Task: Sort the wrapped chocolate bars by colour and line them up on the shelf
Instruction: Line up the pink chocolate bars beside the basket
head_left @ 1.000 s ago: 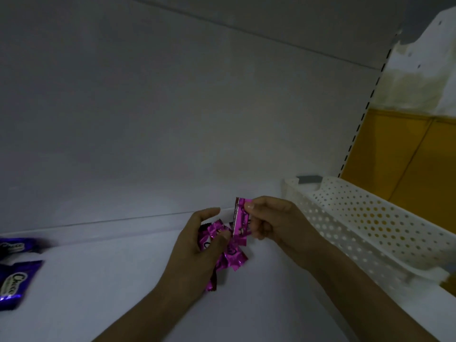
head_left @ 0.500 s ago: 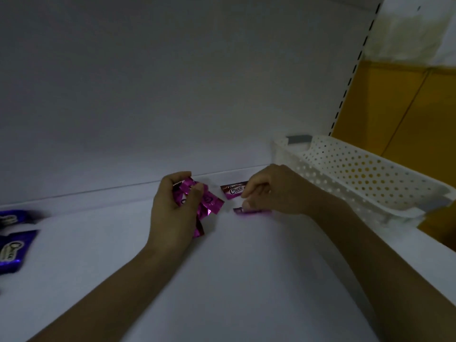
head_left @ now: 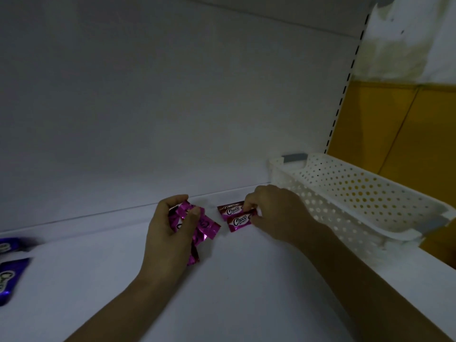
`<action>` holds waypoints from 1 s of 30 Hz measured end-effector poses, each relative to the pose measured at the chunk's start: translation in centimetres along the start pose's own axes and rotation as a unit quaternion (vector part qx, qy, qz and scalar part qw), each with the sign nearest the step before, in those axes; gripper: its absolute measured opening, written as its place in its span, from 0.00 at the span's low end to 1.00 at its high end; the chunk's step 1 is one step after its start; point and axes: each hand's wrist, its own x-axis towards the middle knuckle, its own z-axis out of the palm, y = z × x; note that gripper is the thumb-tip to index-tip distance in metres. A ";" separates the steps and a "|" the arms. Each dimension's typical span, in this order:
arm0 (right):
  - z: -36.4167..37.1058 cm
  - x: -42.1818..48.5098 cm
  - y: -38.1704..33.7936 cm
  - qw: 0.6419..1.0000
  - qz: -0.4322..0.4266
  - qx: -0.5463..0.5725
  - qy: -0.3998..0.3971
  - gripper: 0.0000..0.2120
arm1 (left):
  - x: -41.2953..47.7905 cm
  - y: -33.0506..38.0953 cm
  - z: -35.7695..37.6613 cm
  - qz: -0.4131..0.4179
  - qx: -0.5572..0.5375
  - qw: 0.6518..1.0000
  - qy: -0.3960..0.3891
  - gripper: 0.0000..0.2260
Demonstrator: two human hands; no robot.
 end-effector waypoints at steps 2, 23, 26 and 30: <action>0.4 0.3 -0.2 0.999 -0.015 -0.026 0.026 0.10 | 0.0 0.0 0.0 -0.001 0.002 1.000 0.002 0.09; 2.1 0.9 0.3 1.000 -0.010 -0.005 0.014 0.16 | 0.1 -0.1 0.0 -0.016 0.021 1.000 -0.010 0.09; 2.0 0.8 0.2 1.000 -0.006 0.005 0.015 0.16 | 0.1 -0.1 0.1 -0.015 0.022 1.000 -0.010 0.09; 1.6 0.9 0.2 0.999 -0.014 0.028 0.019 0.14 | 0.1 -0.1 0.1 -0.015 0.024 1.000 -0.007 0.09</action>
